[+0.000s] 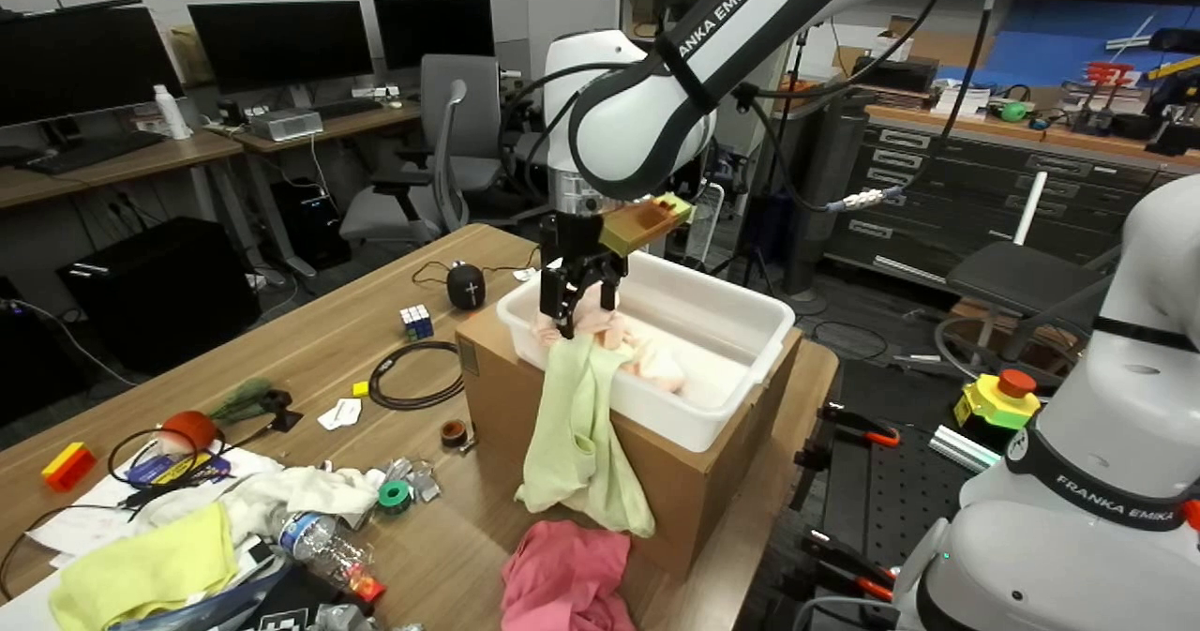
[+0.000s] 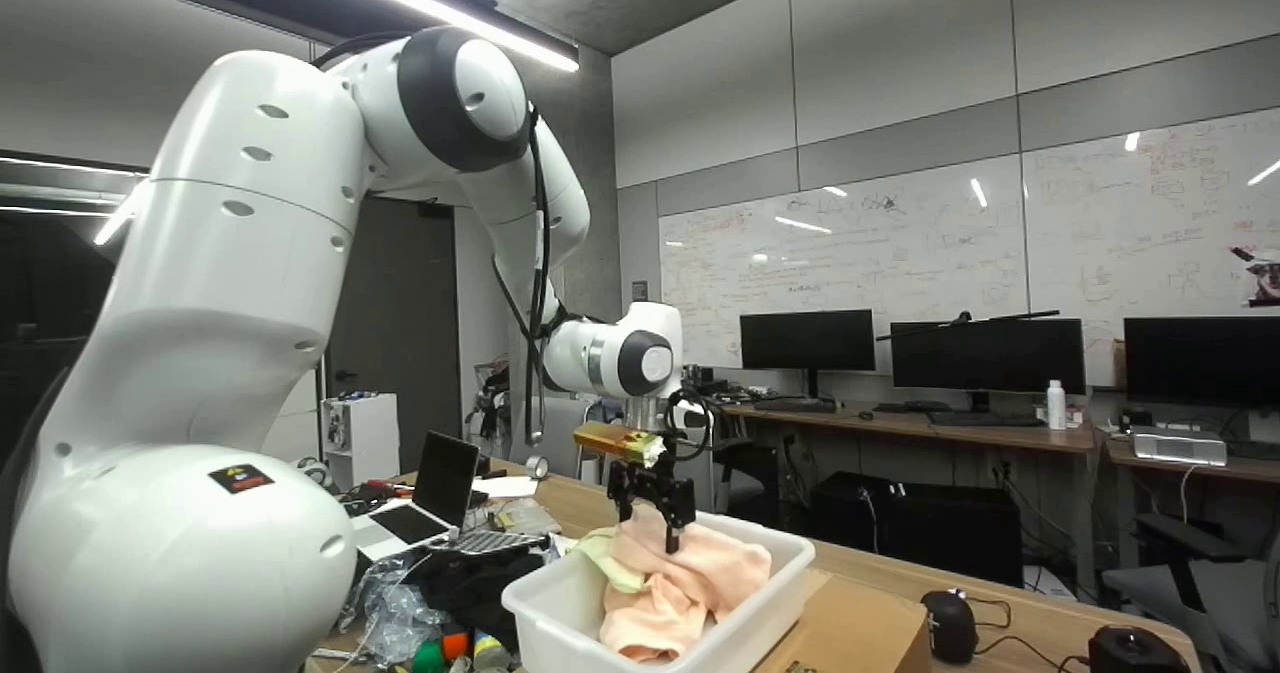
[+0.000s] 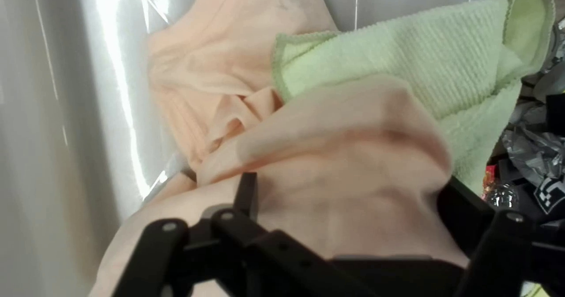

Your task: Remove the clothes from the box and put them on the table

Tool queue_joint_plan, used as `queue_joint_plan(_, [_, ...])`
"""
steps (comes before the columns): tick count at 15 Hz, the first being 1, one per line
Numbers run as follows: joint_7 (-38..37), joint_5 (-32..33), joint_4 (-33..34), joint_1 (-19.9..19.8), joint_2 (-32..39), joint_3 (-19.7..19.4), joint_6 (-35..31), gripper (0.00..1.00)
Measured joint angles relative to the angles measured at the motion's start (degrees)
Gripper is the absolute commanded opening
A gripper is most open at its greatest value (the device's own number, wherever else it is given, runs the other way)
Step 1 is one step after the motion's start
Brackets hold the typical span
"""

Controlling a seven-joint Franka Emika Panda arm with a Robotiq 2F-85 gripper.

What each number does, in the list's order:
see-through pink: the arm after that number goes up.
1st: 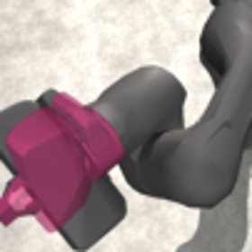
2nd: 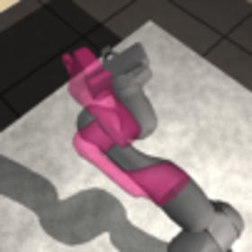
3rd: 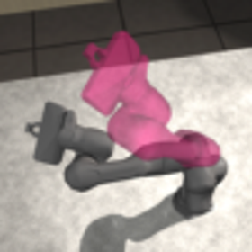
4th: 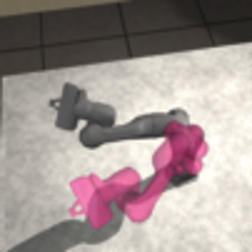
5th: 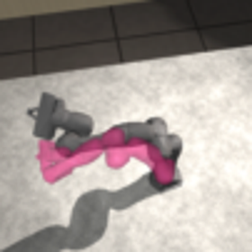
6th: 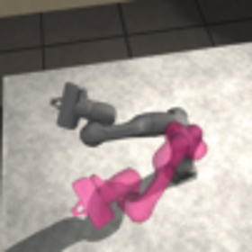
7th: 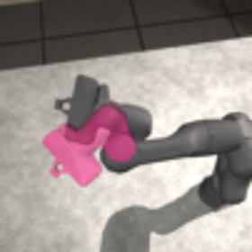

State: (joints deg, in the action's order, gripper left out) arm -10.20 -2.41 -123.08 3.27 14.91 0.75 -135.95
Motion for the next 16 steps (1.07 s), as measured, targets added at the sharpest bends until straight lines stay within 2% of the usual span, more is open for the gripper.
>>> queue_joint_plan(5, [-0.2, 1.03, -0.03, 0.0, 0.99, -0.47, -2.46, 1.0])
queue_joint_plan(6, [-0.2, 1.03, -0.03, -0.01, 1.26, -0.53, -3.06, 0.89])
queue_joint_plan(7, [-0.2, 1.03, -0.03, -0.03, 1.52, -0.6, -3.56, 0.75])
queue_joint_plan(11, [-0.19, 1.03, -0.07, -0.08, 2.23, -0.84, -5.75, 0.42])
queue_joint_plan(15, [-0.19, 1.03, -0.07, -0.2, 2.46, -0.88, -7.0, 0.11])
queue_joint_plan(16, [-0.19, 1.03, -0.07, -0.2, 2.47, -0.88, -7.2, 0.11])
